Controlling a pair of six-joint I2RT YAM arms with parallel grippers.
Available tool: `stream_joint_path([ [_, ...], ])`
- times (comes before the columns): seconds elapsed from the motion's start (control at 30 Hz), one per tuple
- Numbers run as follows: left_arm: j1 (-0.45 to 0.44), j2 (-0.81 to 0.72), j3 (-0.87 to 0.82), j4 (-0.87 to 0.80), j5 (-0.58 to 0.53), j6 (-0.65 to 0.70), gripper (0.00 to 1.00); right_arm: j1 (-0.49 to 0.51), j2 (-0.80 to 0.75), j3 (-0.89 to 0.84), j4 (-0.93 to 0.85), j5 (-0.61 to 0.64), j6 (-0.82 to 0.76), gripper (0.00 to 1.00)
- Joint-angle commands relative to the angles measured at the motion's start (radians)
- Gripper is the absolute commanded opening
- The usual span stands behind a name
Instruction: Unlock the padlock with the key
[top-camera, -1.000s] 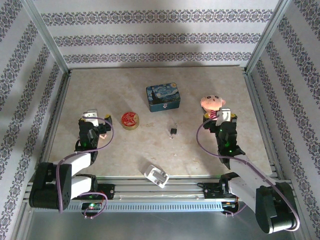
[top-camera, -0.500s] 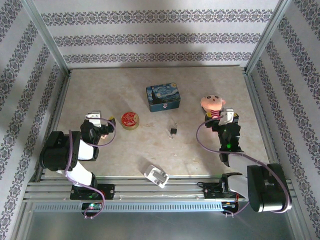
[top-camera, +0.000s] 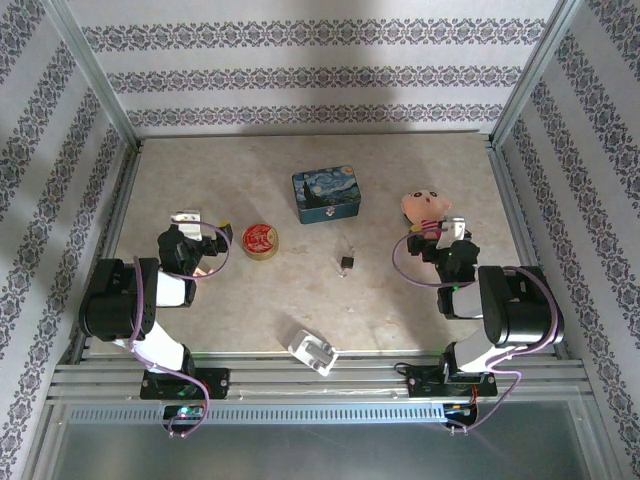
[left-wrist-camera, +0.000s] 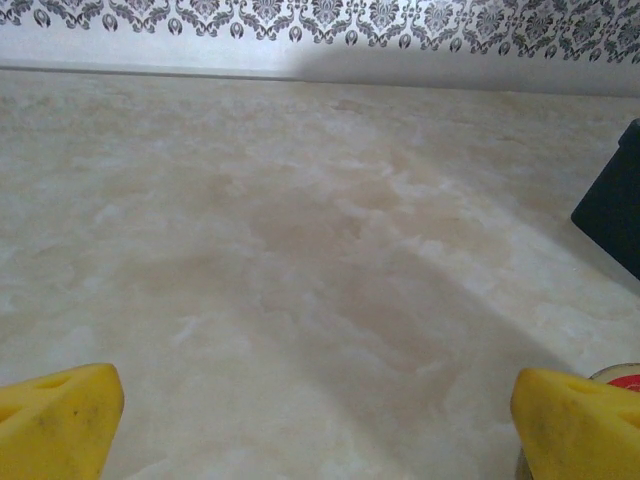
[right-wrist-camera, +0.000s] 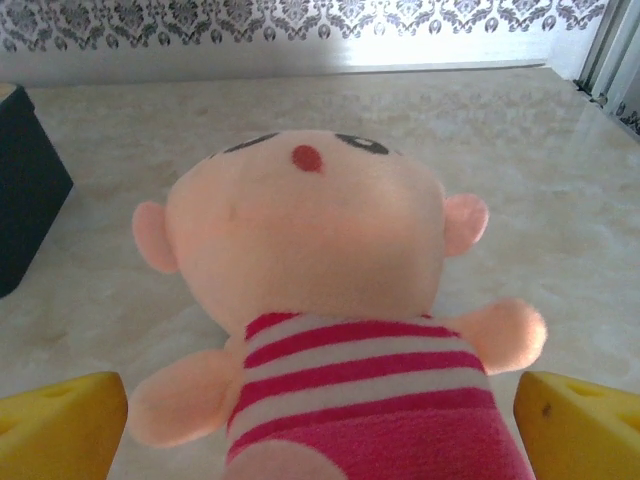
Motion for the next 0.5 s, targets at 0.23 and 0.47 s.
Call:
stream_joint_path([
  [0.23,0.005,-0.012,0.0,-0.016,0.049,0.025,0.99,-0.043,0.007,0.101,-0.049,-0.242,0.013,0.98],
  [0.47,0.005,-0.012,0.003,-0.018,0.061,0.031,0.99,0.005,-0.01,0.105,-0.094,0.032,0.042,0.98],
])
